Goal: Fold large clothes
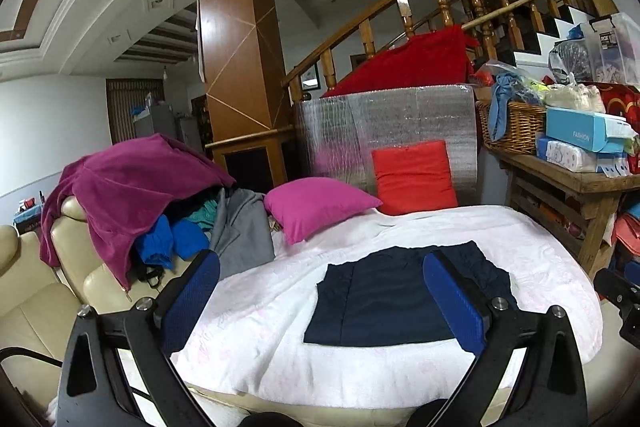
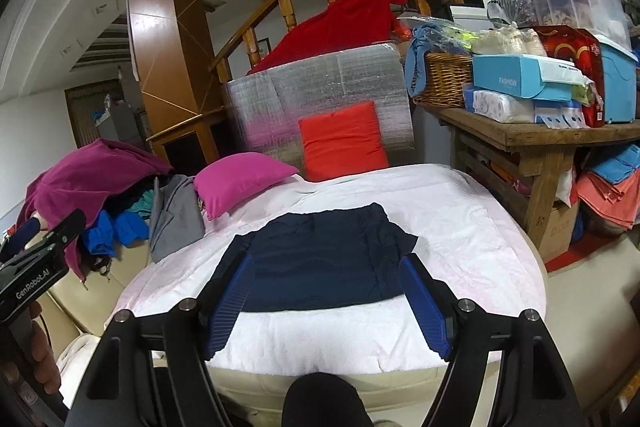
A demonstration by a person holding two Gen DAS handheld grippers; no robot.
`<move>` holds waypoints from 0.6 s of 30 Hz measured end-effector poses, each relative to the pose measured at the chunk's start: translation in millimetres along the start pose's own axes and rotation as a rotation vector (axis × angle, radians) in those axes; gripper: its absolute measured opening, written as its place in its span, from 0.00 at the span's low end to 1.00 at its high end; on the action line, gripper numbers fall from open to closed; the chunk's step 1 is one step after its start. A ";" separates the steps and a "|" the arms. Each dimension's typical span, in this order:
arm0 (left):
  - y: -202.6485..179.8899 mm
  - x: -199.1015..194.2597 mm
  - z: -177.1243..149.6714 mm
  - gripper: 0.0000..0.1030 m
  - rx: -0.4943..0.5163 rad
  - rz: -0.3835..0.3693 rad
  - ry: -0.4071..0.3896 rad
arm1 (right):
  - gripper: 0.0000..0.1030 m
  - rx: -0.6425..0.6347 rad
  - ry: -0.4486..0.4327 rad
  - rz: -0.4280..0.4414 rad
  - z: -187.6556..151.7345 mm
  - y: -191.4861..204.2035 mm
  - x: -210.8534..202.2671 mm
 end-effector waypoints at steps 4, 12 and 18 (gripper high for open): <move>3.0 -2.5 1.3 0.99 -0.010 0.003 -0.004 | 0.76 -0.007 0.005 0.004 -2.4 6.3 -3.3; 8.3 1.0 1.5 0.99 -0.029 0.004 0.004 | 0.76 -0.016 0.006 -0.001 -2.2 9.5 -2.5; 7.7 -0.2 1.2 0.99 -0.019 0.000 -0.001 | 0.76 -0.008 0.009 0.000 -3.0 10.1 -1.6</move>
Point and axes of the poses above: each gripper's, at about its wrist camera, not at the fingertips, and x roughly the way its jaws point, y to its left, z to its top, the point moved 9 cm from there along x, roughly the way its jaws point, and after that the axes turned 9 degrees about z, right-handed, at the moved point
